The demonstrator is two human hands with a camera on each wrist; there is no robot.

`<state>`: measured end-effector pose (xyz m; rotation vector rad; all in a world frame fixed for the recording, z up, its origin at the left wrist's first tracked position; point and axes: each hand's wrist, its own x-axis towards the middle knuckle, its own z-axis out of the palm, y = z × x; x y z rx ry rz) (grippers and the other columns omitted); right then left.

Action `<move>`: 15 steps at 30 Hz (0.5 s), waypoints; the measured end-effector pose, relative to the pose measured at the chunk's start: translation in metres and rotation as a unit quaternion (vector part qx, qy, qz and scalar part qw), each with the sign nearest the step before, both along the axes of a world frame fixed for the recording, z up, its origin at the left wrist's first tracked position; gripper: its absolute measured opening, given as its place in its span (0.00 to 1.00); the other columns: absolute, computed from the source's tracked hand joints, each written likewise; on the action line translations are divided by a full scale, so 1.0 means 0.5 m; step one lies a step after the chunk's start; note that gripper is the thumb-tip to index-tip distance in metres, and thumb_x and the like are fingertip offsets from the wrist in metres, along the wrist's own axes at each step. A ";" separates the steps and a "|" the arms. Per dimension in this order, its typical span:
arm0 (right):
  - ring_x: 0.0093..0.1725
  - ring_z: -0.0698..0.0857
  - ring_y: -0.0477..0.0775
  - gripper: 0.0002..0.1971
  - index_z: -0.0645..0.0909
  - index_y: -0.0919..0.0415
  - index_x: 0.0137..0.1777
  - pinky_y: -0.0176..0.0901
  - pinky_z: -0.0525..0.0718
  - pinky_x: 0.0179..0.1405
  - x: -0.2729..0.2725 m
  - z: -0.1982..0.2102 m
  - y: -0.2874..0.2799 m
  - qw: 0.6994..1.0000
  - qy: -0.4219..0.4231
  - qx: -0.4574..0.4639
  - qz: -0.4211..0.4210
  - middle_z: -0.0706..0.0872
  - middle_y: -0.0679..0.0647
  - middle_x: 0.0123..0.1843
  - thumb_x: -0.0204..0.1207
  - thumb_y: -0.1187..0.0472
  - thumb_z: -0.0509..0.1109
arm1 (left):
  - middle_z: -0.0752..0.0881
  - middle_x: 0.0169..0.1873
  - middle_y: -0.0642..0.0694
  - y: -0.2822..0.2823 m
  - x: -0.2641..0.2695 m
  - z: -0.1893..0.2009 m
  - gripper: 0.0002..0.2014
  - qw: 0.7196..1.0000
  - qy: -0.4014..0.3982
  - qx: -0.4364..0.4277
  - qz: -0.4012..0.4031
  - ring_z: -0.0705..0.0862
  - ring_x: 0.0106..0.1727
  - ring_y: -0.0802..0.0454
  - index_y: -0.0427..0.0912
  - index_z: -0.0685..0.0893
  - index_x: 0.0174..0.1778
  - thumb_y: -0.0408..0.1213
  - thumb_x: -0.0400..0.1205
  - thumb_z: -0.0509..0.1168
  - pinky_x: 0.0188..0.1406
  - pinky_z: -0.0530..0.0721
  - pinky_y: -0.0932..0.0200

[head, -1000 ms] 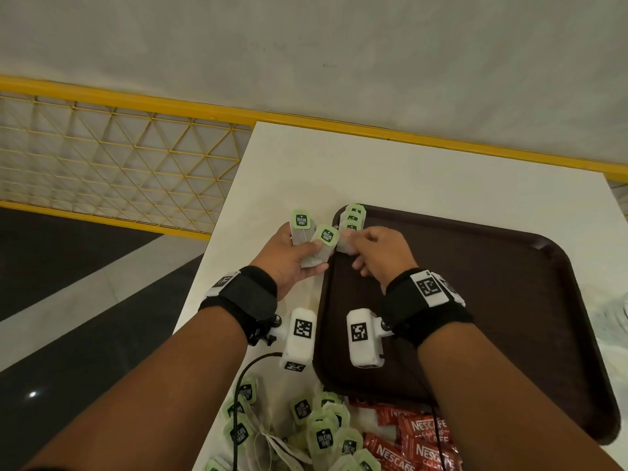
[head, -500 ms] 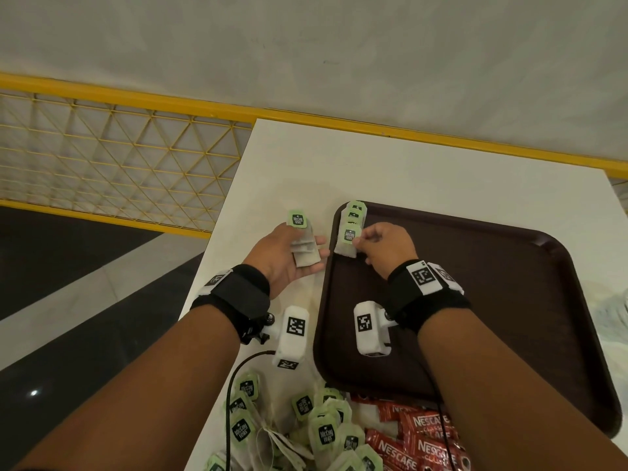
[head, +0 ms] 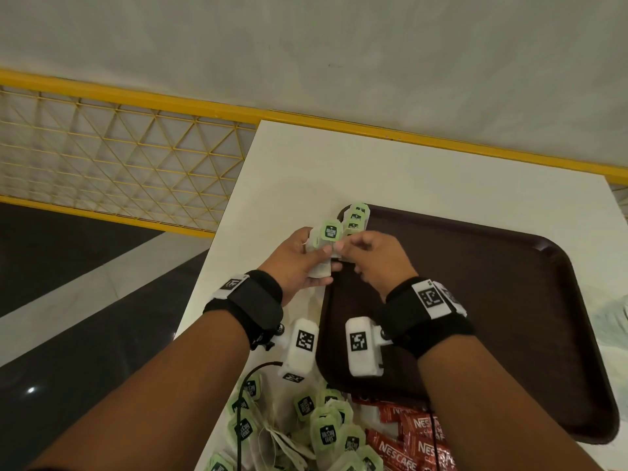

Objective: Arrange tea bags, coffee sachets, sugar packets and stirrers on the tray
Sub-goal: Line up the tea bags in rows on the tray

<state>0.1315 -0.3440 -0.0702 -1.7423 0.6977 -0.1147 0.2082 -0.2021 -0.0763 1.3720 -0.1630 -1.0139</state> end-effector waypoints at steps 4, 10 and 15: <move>0.24 0.78 0.37 0.05 0.86 0.64 0.47 0.30 0.75 0.23 -0.013 -0.011 0.001 0.999 0.007 0.007 -0.037 0.86 0.50 0.35 0.77 0.61 0.74 | 0.89 0.56 0.43 -0.007 -0.007 0.011 0.15 1.000 0.001 0.019 0.000 0.91 0.48 0.52 0.43 0.75 0.69 0.37 0.86 0.64 0.44 0.90 0.57; 0.27 0.80 0.44 0.05 0.85 0.57 0.49 0.33 0.76 0.26 -0.024 -0.020 -0.030 0.994 0.091 -0.044 -0.028 0.87 0.50 0.38 0.77 0.56 0.74 | 0.88 0.55 0.37 0.000 0.010 0.015 0.16 0.994 0.077 0.028 0.067 0.90 0.49 0.44 0.40 0.71 0.72 0.30 0.88 0.53 0.42 0.89 0.52; 0.33 0.85 0.49 0.07 0.83 0.53 0.42 0.44 0.86 0.36 -0.011 -0.042 -0.037 0.983 0.120 -0.132 -0.033 0.88 0.51 0.40 0.73 0.53 0.78 | 0.87 0.56 0.38 0.004 0.004 0.011 0.16 0.995 0.067 0.022 0.065 0.90 0.52 0.44 0.40 0.72 0.72 0.28 0.89 0.52 0.50 0.90 0.48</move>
